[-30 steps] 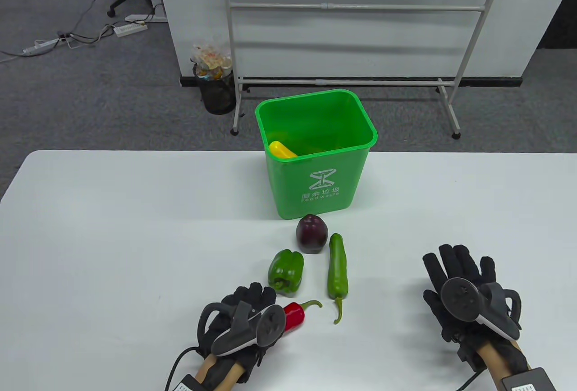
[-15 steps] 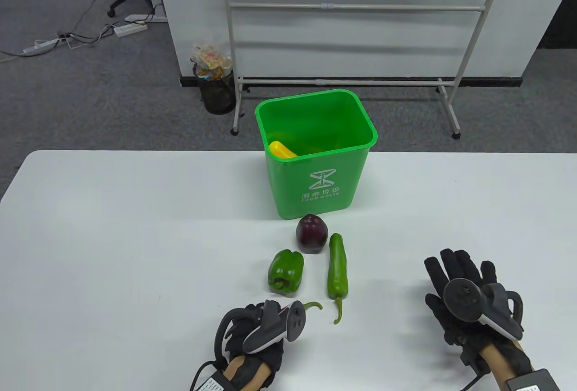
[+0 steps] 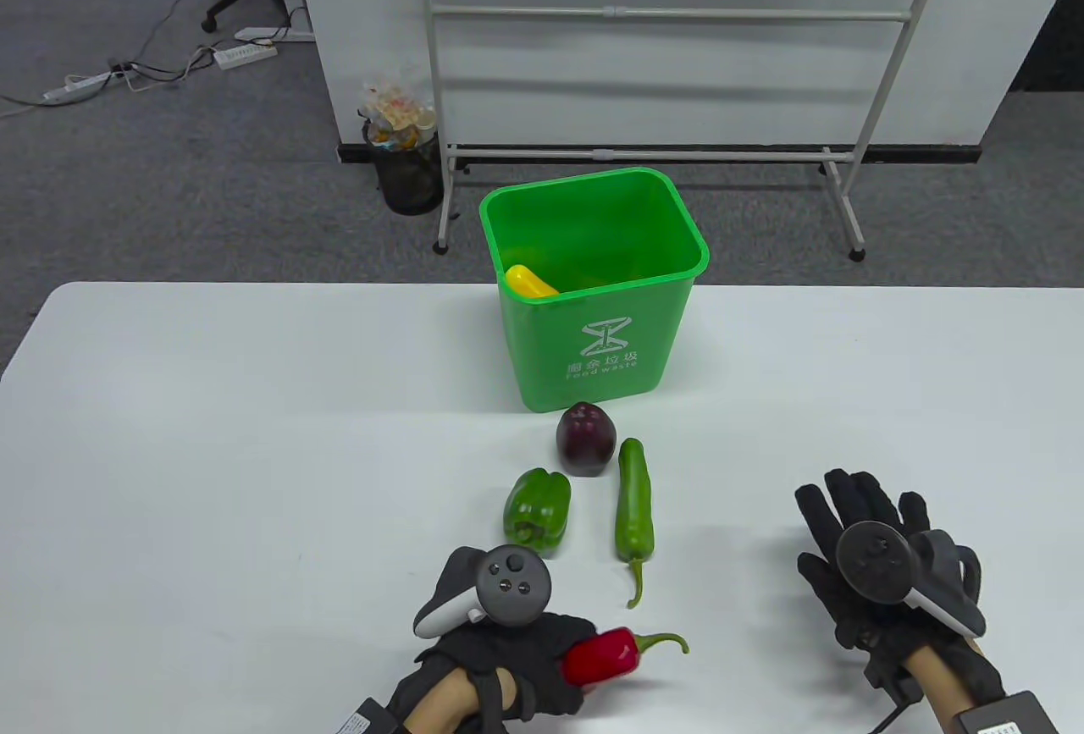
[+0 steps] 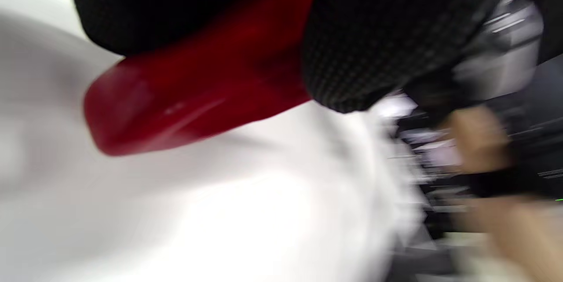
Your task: Toss fruit and vegetables into food waste bin
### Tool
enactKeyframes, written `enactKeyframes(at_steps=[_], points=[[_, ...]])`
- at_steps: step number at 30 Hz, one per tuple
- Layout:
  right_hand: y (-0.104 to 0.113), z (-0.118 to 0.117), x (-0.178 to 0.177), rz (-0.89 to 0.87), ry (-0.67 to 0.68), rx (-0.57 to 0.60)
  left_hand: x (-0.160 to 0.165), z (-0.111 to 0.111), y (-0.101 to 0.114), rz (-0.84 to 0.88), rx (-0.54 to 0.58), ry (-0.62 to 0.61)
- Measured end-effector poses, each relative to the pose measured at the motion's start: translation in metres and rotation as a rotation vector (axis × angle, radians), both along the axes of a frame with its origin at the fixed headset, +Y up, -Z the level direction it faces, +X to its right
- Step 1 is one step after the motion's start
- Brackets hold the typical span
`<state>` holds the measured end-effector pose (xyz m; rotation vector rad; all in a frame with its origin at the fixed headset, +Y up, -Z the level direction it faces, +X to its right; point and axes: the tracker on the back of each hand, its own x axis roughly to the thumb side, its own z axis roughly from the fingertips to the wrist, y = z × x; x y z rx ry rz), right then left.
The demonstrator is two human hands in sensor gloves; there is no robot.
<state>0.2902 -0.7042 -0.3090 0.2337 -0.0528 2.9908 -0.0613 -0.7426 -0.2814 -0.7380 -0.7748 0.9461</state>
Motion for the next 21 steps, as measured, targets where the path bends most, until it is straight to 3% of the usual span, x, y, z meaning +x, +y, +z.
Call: enactKeyframes(at_steps=[1, 3, 7, 8, 9, 10, 11, 12, 14, 21], points=[[0.001, 0.0, -0.001, -0.005, 0.004, 0.0, 0.008, -0.002, 0.008, 0.138, -0.073, -0.011], [0.005, -0.001, 0.0, -0.028, 0.007, 0.007, 0.02, -0.013, 0.034, 0.322, -0.104, -0.012], [0.005, -0.003, 0.002, -0.08, 0.003, 0.003, 0.034, -0.073, 0.158, 0.592, 0.122, 0.166], [0.004, -0.003, 0.002, -0.071, -0.001, -0.005, 0.032, -0.097, 0.194, 0.636, 0.225, 0.277], [0.003, -0.002, 0.002, -0.065, -0.001, -0.009, 0.029, -0.113, 0.214, 0.639, 0.273, 0.372], [0.002, -0.002, 0.002, -0.064, -0.002, -0.013, 0.022, -0.138, 0.236, 0.57, 0.293, 0.57], [0.002, -0.002, 0.002, -0.064, 0.0, -0.013, 0.016, -0.152, 0.245, 0.48, 0.286, 0.692], [0.002, -0.002, 0.002, -0.066, -0.001, -0.014, 0.005, -0.168, 0.247, 0.301, 0.285, 0.811], [0.003, -0.001, 0.002, -0.075, 0.001, -0.016, -0.009, -0.175, 0.237, 0.09, 0.271, 0.889], [0.005, -0.001, 0.008, -0.11, 0.001, -0.025, -0.033, -0.143, 0.173, 0.099, 0.341, 0.88]])
